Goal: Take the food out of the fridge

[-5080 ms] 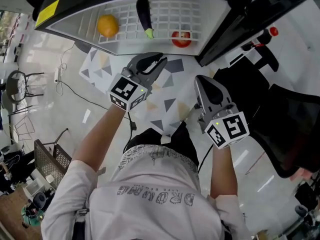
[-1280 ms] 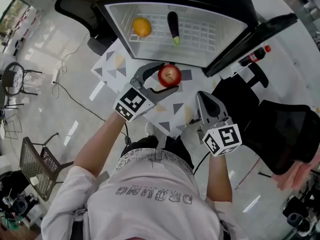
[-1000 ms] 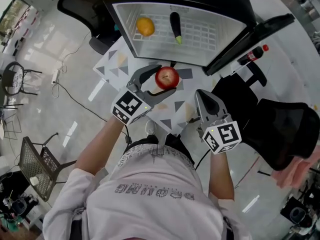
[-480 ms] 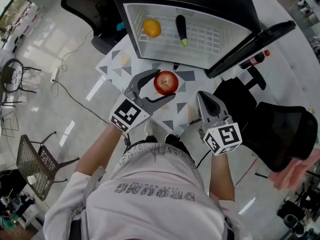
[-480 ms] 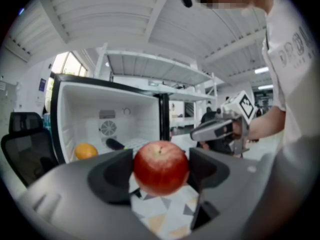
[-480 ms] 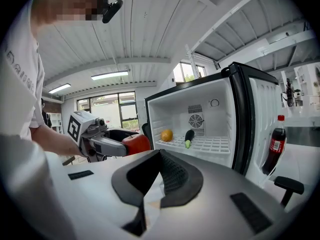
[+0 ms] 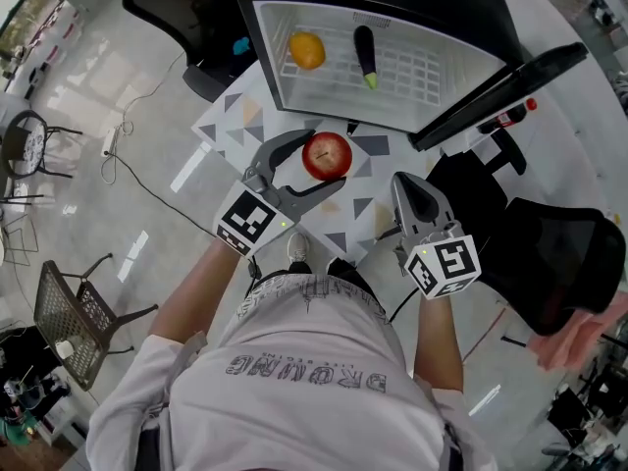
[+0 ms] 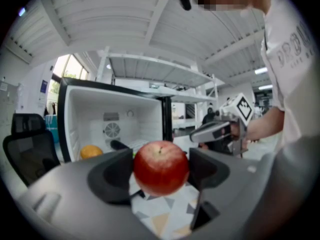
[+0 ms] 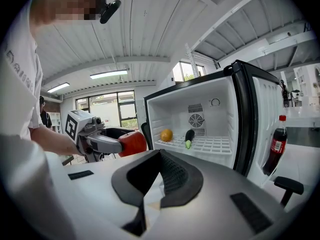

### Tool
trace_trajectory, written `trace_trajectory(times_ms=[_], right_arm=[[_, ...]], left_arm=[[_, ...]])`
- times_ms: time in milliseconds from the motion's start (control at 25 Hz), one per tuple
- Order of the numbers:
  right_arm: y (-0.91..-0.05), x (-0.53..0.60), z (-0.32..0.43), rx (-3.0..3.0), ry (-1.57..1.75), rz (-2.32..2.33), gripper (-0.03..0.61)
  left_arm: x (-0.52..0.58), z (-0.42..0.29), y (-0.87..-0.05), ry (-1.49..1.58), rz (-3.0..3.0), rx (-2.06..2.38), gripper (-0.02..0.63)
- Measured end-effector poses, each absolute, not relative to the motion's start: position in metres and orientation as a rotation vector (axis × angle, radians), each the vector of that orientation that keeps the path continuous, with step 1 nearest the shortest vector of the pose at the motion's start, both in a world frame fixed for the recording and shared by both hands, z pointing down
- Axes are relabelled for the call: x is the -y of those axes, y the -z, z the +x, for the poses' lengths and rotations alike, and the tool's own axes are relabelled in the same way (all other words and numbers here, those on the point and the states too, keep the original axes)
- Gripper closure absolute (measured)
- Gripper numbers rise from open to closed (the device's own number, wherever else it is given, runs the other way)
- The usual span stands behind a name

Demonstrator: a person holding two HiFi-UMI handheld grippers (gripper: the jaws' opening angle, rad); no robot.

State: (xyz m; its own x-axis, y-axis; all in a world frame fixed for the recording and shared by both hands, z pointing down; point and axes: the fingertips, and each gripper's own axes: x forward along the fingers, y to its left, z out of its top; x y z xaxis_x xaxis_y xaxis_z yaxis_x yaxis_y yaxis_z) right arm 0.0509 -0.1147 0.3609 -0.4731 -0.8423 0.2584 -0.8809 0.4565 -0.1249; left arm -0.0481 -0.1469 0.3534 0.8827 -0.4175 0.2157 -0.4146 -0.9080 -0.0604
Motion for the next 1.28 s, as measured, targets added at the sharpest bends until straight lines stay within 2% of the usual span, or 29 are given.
trace_trajectory(times_ms=[1280], right_arm=[[-0.372,0.136,0.050,2.524,-0.360,1.451,0.580]], left_arm=[[0.166,-0.047,-0.372,0.379,-3.080,-0.692,0.258]])
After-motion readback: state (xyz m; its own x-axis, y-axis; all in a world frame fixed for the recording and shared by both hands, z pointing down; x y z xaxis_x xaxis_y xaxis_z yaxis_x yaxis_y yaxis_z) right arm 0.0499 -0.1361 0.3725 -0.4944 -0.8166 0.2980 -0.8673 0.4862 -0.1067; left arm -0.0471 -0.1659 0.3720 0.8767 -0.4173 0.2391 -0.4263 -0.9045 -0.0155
